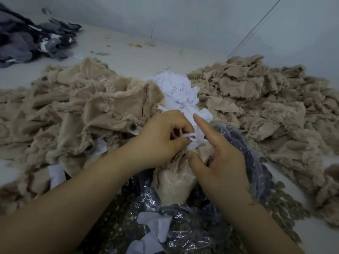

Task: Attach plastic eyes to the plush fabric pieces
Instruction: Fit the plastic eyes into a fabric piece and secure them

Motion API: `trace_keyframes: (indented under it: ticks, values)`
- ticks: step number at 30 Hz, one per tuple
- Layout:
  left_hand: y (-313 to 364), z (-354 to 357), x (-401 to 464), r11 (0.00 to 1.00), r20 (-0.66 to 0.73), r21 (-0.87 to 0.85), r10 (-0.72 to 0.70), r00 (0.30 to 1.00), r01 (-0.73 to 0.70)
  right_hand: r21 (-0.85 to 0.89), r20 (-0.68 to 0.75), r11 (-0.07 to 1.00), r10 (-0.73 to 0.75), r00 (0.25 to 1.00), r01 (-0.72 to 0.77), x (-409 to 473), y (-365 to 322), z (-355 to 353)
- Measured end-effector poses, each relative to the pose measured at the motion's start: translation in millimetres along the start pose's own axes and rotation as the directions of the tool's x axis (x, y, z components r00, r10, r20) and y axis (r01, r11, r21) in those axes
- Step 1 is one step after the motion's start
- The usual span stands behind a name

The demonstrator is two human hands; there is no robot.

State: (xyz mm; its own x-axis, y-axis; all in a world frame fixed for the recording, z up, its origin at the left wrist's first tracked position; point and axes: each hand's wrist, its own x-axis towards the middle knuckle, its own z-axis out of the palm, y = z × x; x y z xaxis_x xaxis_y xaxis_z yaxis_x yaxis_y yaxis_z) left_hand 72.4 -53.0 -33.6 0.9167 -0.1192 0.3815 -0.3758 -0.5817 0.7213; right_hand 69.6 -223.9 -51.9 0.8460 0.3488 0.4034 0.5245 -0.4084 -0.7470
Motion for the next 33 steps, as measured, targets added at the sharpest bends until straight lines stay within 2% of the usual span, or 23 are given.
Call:
trace_keyframes:
  ticks: [3,6,10,14,20,24,26,30,33]
  values:
    - [2.7,3.9,-4.6,0.999,-0.021,-0.042,0.029,0.999,-0.030,-0.016,-0.058,1.000,0.017,0.998,-0.018,1.6,4.3,1.5]
    - [0.7,3.6,-4.0,0.995,-0.116,-0.099,0.008,0.993,-0.019,0.010,-0.046,0.995,0.101,0.994,-0.101,3.3,10.6,2.4]
    - [-1.5,1.9,4.3,0.980,-0.159,-0.201,-0.020,0.987,-0.012,0.003,-0.071,0.994,0.110,0.991,-0.110,3.4,10.6,3.8]
    - [0.2,4.1,6.5,0.981,-0.255,-0.190,-0.013,0.967,-0.037,-0.013,-0.070,0.993,0.117,0.991,-0.119,4.9,10.4,2.0]
    - [-0.3,9.0,5.3,0.957,-0.230,-0.289,-0.039,0.972,-0.030,-0.066,-0.020,0.972,0.223,0.975,-0.224,6.5,17.5,2.3]
    - [-3.0,8.5,8.0,0.851,-0.324,-0.525,-0.184,0.928,-0.015,-0.065,0.003,0.981,0.182,0.983,-0.181,6.4,15.6,-0.4]
    - [-3.8,6.5,8.9,0.797,-0.345,-0.604,-0.233,0.909,-0.025,-0.087,0.038,0.972,0.221,0.975,-0.217,6.7,18.1,0.2]
    - [-1.2,2.3,2.0,0.714,-0.301,-0.699,-0.251,0.920,-0.034,-0.124,0.049,0.964,0.240,0.969,-0.233,6.9,23.1,-1.0]
    - [-0.3,2.2,-5.7,0.718,-0.214,-0.696,-0.208,0.954,0.000,-0.162,0.001,0.954,0.254,0.967,-0.251,7.1,20.3,-1.1]
